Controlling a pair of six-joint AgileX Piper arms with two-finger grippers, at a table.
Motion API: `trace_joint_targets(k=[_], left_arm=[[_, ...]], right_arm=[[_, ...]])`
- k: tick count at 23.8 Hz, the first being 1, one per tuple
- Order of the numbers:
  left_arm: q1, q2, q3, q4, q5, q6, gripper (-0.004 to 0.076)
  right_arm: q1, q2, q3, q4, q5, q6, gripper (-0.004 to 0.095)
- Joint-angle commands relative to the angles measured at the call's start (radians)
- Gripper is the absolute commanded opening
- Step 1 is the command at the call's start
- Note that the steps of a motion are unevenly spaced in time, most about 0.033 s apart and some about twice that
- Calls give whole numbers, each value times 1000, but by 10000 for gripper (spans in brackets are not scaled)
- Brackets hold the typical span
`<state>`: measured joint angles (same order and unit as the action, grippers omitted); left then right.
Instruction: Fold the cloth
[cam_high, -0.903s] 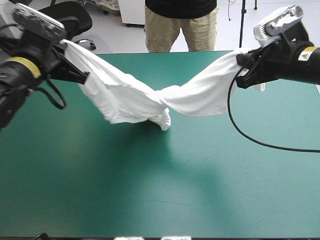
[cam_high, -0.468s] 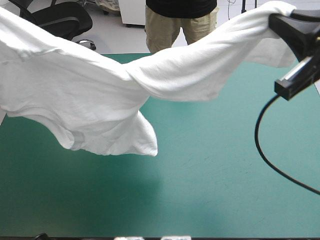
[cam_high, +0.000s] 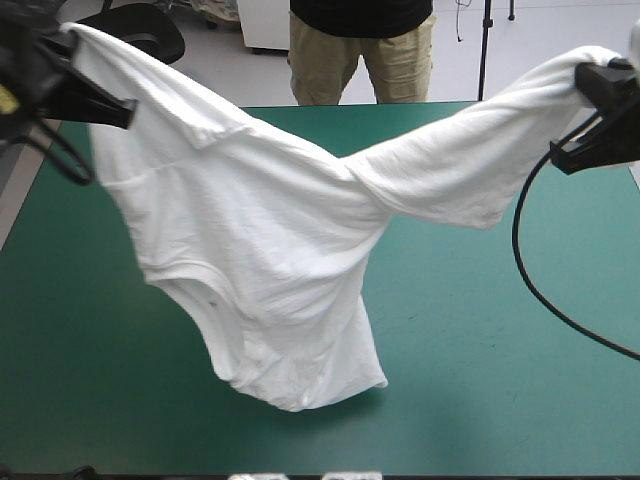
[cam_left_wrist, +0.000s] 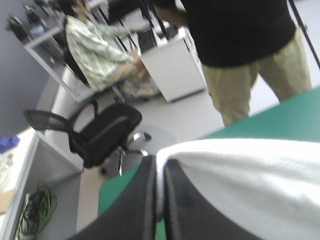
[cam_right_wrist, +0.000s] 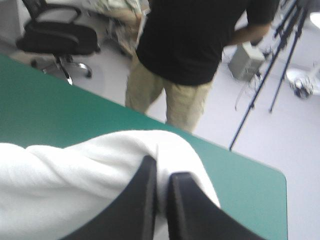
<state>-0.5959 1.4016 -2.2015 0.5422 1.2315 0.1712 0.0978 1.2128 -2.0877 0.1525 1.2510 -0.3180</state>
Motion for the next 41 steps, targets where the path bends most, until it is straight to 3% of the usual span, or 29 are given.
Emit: trace_joint_targets(k=[1, 6, 12, 16, 21, 22, 24, 26, 27, 29, 30, 31, 34, 37, 41], left_arm=[[-3, 64, 137, -24, 25, -49, -17], [6, 236, 293, -40, -151, -72, -17], [121, 446, 259, -198, -357, -101, -17], [246, 584, 185, -394, -503, -57, -17], [304, 649, 180, -426, -623, -67, -16], [310, 655, 180, -440, -623, -71, -16], [329, 674, 180, -525, -636, -72, 2], [336, 693, 180, -599, -624, -19, 124], [336, 694, 180, -609, -595, 27, 244], [336, 691, 178, -610, -571, 41, 397], [336, 682, 162, -601, -548, 41, 487], [336, 672, 134, -588, -522, 37, 500], [336, 645, 67, -542, -452, 37, 473], [336, 568, -17, -519, -306, 37, 442], [336, 472, -23, -520, -154, 40, 433]], right_arm=[[-3, 33, 113, -135, -5, 35, -13], [-3, 171, 225, -180, -73, 49, -18], [-9, 421, 228, -169, -188, 32, -17], [-38, 644, 148, -31, -341, -11, -18], [-38, 828, -11, 19, -379, -24, -9], [-38, 838, -20, 23, -377, -24, 6], [-49, 864, -32, 76, -377, -34, 155], [-59, 876, -34, 117, -387, -45, 426], [-59, 876, -34, 122, -392, -45, 587], [-63, 874, -55, 120, -384, -45, 694], [-63, 872, -84, 111, -366, -45, 697], [-63, 868, -133, 93, -334, -45, 682], [-63, 848, -237, 81, -228, -50, 637], [-63, 792, -403, 93, -30, -50, 545], [-63, 666, -412, 155, 0, 2, 521]])
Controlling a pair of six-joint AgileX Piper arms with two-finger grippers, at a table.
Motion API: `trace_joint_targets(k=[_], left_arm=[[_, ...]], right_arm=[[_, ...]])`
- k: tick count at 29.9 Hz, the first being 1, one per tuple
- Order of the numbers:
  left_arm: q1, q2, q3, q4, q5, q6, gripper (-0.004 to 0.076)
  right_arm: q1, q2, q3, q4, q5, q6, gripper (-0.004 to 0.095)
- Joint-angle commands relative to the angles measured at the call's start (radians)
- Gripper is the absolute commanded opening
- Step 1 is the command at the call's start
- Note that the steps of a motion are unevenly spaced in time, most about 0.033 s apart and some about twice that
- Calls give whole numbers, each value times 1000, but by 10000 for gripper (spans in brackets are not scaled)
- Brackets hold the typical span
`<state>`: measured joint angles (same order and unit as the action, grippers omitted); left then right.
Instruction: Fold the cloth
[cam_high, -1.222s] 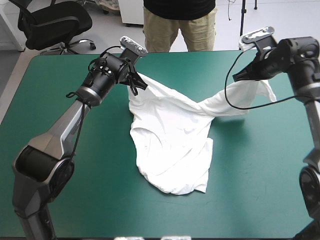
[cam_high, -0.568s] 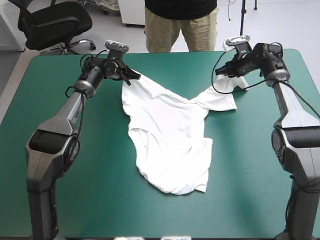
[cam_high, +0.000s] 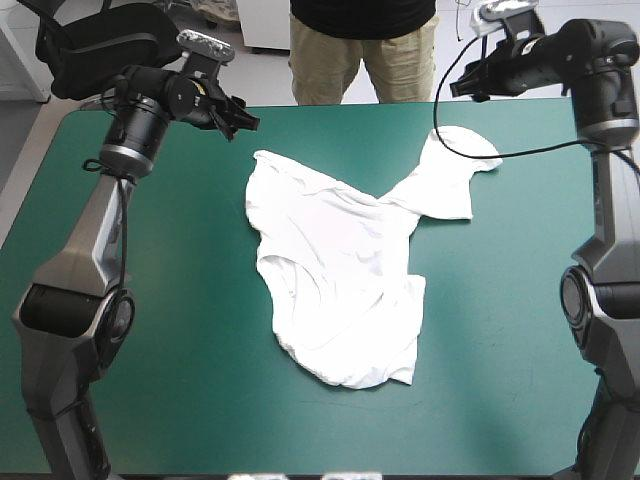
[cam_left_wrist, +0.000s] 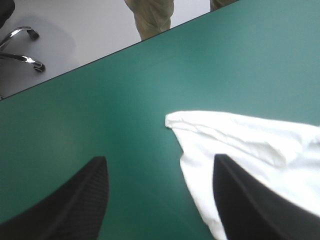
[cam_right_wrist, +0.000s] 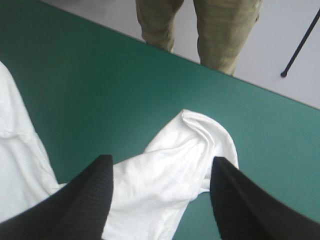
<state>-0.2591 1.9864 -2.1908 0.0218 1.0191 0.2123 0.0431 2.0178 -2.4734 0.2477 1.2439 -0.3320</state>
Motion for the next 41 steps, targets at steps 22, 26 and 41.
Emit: trace_joint_targets(k=[22, 26, 41], left_arm=[[14, -91, 234, -127, -64, -65, 433], [78, 1, 232, -247, -71, -67, 433], [94, 188, 230, -333, -161, 30, 433]], right_arm=[[1, -891, 1049, 188, -8, -58, 516], [1, -896, 1116, 236, 2, -67, 516], [1, -843, 1175, 301, -49, -107, 509]])
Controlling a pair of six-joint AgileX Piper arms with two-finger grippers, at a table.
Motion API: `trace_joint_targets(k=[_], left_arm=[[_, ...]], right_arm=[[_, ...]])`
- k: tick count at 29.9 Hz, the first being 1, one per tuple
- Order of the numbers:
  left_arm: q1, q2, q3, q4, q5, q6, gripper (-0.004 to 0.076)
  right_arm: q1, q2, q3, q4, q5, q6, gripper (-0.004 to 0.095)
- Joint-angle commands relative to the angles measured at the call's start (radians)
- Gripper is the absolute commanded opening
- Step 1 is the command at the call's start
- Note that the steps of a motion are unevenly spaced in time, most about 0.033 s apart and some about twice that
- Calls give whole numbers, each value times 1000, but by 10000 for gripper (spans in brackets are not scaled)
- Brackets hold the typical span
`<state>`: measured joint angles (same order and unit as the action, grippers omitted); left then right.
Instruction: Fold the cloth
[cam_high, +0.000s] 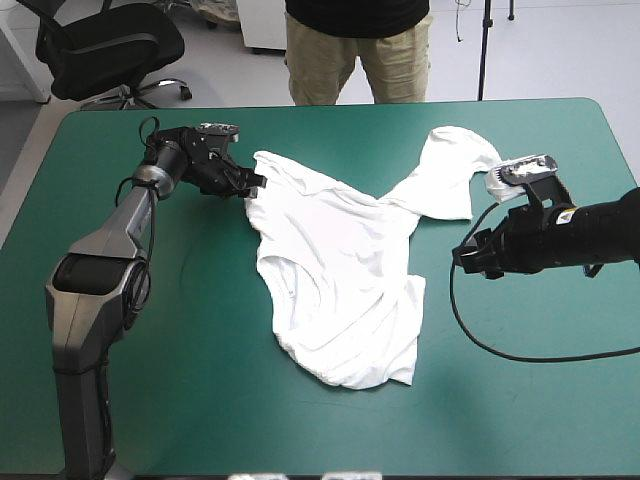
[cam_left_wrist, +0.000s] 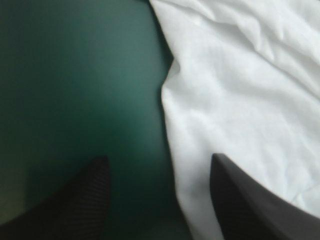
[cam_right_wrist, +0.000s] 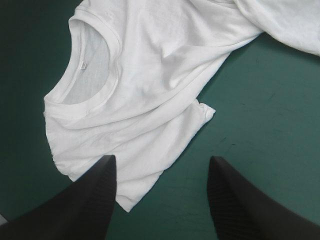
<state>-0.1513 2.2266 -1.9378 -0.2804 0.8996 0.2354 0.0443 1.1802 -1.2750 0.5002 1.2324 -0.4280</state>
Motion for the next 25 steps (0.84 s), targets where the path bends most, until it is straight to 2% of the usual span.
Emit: trace_joint_targets(k=[1, 5, 7, 10, 13, 14, 18, 25], left_arm=[[-18, -50, -23, -30, -43, 11, 433], [-42, -49, -23, -57, -49, 78, 427], [-53, -49, -23, -47, -58, 80, 391], [-57, -48, -23, -43, -50, 80, 229], [-57, -48, -23, -31, -33, 88, 22], [-57, -48, -23, -26, -29, 103, -12], [-57, -48, -23, -26, -23, 107, -17], [-57, -48, -23, -21, -23, 107, -17]], right_arm=[[0, 0, -23, 51, -40, -19, 509], [20, 23, -23, 53, -53, -39, 509], [50, 44, -23, 53, -53, -49, 494], [133, 72, -23, 6, -51, -52, 442], [246, 89, -23, -138, -40, -17, 411], [287, 94, -23, -192, -33, 6, 411], [430, 101, -23, -314, -5, 56, 410], [602, 101, 17, -323, -2, 93, 409]])
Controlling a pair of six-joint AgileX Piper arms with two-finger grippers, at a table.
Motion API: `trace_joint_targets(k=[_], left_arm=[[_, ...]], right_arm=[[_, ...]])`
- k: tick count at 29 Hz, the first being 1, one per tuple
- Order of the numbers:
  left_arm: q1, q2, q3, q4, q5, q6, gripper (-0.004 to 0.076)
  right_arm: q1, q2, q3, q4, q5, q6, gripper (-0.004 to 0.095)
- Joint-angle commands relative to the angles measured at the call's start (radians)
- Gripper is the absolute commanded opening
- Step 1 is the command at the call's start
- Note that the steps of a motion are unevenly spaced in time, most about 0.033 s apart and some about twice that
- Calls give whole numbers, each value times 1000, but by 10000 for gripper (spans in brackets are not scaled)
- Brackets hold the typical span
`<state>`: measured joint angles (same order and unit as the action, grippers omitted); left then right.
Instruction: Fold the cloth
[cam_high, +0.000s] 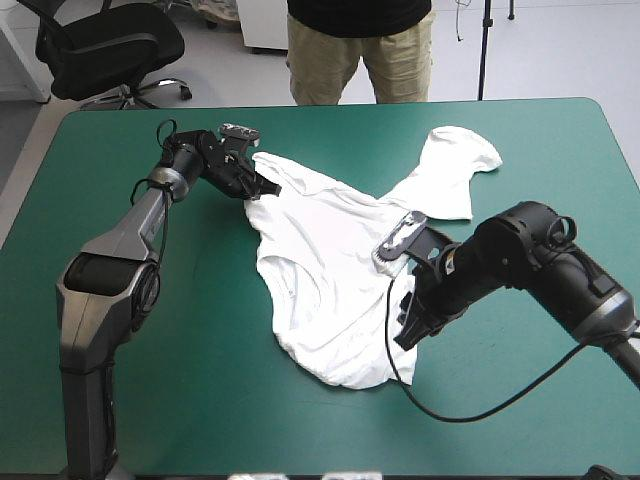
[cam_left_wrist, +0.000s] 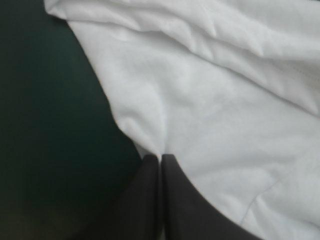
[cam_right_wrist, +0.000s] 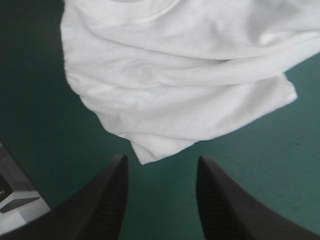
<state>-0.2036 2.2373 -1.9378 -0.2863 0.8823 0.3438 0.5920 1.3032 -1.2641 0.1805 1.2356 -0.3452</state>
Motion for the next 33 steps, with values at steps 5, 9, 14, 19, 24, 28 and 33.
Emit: trace_joint_targets(k=[5, 9, 14, 19, 24, 28, 33], left_arm=[[-5, -58, -23, 0, -6, 2, -17], [-5, -58, -23, 0, -3, 2, -17], [-5, -58, -23, 0, 6, 2, -17], [-5, -58, -23, 0, 6, 3, -17], [-5, -58, -23, 0, 6, 2, -17], [-5, -58, -23, 0, 11, 6, -17], [-5, -75, -23, 0, 12, 6, -17]], right_arm=[[173, -22, 142, -59, -105, 10, 413], [232, -22, 233, -152, -209, 10, 501], [230, 10, 328, -174, -268, 30, 647], [230, 81, 385, -174, -363, 66, 633], [230, 153, 388, -170, -431, 99, 522], [230, 167, 386, -156, -417, 99, 185], [230, 144, 382, -188, -445, 115, -3]])
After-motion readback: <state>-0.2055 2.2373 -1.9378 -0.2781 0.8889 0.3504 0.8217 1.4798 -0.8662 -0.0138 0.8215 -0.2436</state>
